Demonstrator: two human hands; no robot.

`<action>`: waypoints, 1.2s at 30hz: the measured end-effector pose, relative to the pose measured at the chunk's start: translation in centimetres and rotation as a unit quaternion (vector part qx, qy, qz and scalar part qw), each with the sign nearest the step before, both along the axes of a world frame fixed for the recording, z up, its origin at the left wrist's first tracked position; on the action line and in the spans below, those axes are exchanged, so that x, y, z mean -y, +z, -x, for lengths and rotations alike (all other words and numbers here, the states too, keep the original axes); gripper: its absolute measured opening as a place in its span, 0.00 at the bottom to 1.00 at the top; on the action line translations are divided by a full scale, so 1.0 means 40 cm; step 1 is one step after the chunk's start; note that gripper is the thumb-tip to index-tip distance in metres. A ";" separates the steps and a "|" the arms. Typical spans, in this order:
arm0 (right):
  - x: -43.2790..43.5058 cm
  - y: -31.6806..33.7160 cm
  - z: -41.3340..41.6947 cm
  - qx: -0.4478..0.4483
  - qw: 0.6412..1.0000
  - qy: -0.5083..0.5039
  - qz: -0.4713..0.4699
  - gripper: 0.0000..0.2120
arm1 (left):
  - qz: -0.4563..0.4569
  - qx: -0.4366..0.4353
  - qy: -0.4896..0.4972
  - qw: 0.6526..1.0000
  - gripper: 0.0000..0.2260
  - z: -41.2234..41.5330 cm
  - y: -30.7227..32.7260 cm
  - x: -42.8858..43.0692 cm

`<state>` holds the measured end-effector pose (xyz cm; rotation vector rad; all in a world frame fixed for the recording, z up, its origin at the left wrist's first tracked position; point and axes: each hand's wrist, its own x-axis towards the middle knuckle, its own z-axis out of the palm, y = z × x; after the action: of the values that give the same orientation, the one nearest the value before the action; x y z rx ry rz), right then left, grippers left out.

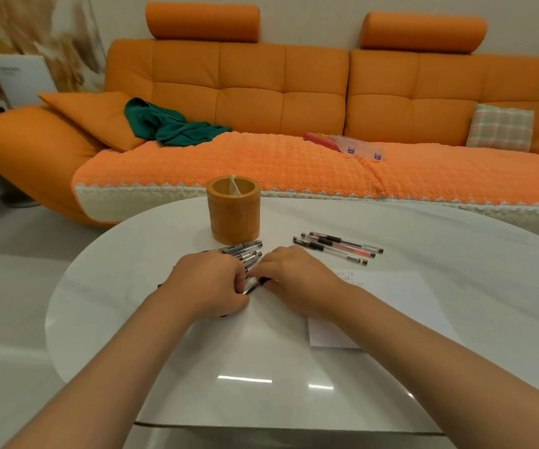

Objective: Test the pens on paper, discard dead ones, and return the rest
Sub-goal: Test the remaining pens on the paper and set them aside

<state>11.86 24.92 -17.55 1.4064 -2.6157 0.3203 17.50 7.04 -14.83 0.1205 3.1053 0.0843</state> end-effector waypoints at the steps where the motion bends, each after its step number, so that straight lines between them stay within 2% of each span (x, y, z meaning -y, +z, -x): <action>1: 0.000 -0.006 -0.001 -0.015 1.000 0.001 -0.006 0.13 | -0.002 -0.002 0.000 1.000 0.05 -0.001 -0.001 0.000; 4: -0.008 -0.007 -0.004 -0.021 1.000 0.002 -0.009 0.09 | -0.014 -0.013 -0.008 1.000 0.02 -0.005 0.002 0.003; 8: -0.028 0.026 0.002 0.020 0.999 -0.039 0.019 0.10 | -0.075 -0.064 -0.008 0.995 0.05 0.001 0.007 0.009; 11: -0.056 0.052 0.007 0.037 0.995 -0.089 0.027 0.12 | -0.123 -0.063 0.006 0.990 0.06 0.008 0.009 0.003; 14: -0.083 0.053 0.005 0.039 0.991 -0.120 0.042 0.12 | -0.222 -0.084 0.010 0.971 0.05 0.014 0.002 -0.019; 18: -0.105 0.036 -0.013 0.059 0.989 -0.125 0.053 0.21 | -0.336 -0.112 0.003 0.935 0.07 0.026 -0.020 -0.063; 22: -0.134 0.026 -0.023 -0.002 0.994 -0.109 0.034 0.08 | -0.423 -0.055 -0.022 0.904 0.06 0.038 -0.027 -0.098; 23: -0.142 0.027 -0.020 -0.002 0.992 -0.122 0.024 0.12 | -0.427 -0.036 -0.034 0.903 0.07 0.038 -0.026 -0.106; 25: -0.155 0.022 -0.012 -0.013 0.990 -0.144 -0.007 0.25 | -0.410 -0.017 -0.049 0.911 0.11 0.043 -0.029 -0.114; 27: -0.163 0.014 -0.006 -0.038 0.987 -0.154 -0.025 0.32 | -0.381 -0.011 -0.054 0.923 0.11 0.054 -0.039 -0.116; 30: -0.169 -0.001 -0.005 -0.053 0.987 -0.152 -0.019 0.31 | -0.322 -0.013 -0.057 0.945 0.06 0.072 -0.054 -0.118; 33: -0.176 -0.005 -0.007 -0.053 0.990 -0.129 0.008 0.26 | -0.259 -0.027 -0.081 0.962 0.06 0.088 -0.067 -0.124; 36: -0.187 -0.013 -0.001 -0.051 0.993 -0.108 0.017 0.25 | -0.241 -0.038 -0.105 0.964 0.07 0.103 -0.080 -0.135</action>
<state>11.89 32.38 -18.06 1.0852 -2.6333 0.2561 13.39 12.42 -18.01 0.4716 3.0500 0.8438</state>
